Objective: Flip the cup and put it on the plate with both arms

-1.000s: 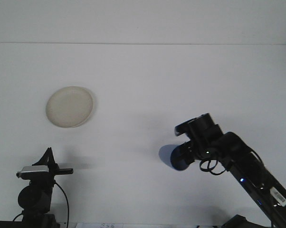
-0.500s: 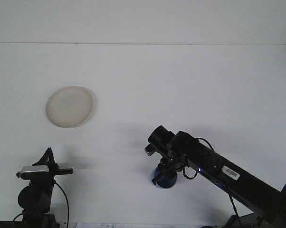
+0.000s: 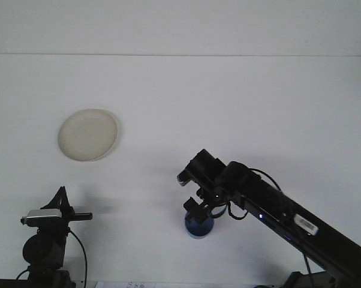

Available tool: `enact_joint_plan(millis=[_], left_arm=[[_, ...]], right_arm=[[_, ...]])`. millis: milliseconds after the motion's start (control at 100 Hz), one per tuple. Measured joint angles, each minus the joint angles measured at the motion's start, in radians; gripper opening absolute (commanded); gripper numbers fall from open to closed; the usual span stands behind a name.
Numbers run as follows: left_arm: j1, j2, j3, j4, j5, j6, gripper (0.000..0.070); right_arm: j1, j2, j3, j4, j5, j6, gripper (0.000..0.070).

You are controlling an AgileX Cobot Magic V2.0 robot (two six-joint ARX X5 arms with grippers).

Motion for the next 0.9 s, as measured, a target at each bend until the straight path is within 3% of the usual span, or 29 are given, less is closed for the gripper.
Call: enact_joint_plan(millis=[120,260,480,770,900], left_arm=[[0.0,0.0,0.0,0.0,0.0,0.0,0.0015],[0.0,0.0,0.0,0.0,0.0,0.0,0.0015],[0.0,0.0,0.0,0.0,0.0,0.0,0.0015],[0.0,0.0,0.0,0.0,0.0,-0.003,0.0015],[0.0,0.0,0.0,0.001,0.0,-0.096,0.0015]], right_arm=[[0.0,-0.132,0.021,0.02,0.057,-0.004,0.0469],[0.0,-0.33,0.011,0.058,0.194,-0.009,0.0469],[0.001,-0.765,-0.183,0.259,0.307,-0.008,0.0468],[0.001,-1.237,-0.522,0.359,0.313,-0.005,0.0467],[0.001,-1.323,-0.578,0.345,0.31,0.0,0.0468]])
